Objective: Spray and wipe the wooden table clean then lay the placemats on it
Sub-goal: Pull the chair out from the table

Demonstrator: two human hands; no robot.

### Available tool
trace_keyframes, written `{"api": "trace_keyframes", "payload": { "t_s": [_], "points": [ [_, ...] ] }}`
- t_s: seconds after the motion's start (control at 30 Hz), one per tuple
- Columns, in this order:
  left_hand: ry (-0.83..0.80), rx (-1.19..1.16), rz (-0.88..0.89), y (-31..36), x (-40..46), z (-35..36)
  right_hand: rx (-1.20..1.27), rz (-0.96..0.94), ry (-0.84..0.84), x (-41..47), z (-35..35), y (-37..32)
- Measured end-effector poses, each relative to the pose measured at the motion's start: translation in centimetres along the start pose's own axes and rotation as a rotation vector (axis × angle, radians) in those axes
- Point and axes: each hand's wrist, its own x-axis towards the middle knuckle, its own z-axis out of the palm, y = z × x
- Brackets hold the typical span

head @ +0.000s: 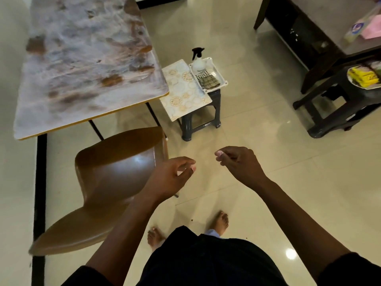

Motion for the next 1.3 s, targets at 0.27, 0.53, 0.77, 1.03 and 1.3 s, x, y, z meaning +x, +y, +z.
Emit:
{"api": "trace_keyframes", "payload": {
  "t_s": [0.27,0.53,0.77,1.03,1.3],
  "points": [
    [0.016,-0.06,0.049,7.8,9.3,4.1,0.143,0.029,0.054,4.9,-10.6,3.6],
    [-0.012,-0.124,0.09,12.1,22.6,5.2,0.279,0.062,0.116,14.0,-17.7,5.9],
    [-0.064,-0.098,0.076,16.1,35.6,3.1,0.35,0.167,0.141,24.7,-24.3,6.5],
    [-0.106,-0.088,0.123,21.3,50.5,0.8,0.475,0.278,0.182,37.1,-30.9,8.3],
    [-0.007,-0.164,0.051,26.6,65.9,1.3,0.584,0.338,0.104,52.2,-39.3,11.4]
  ]
}}
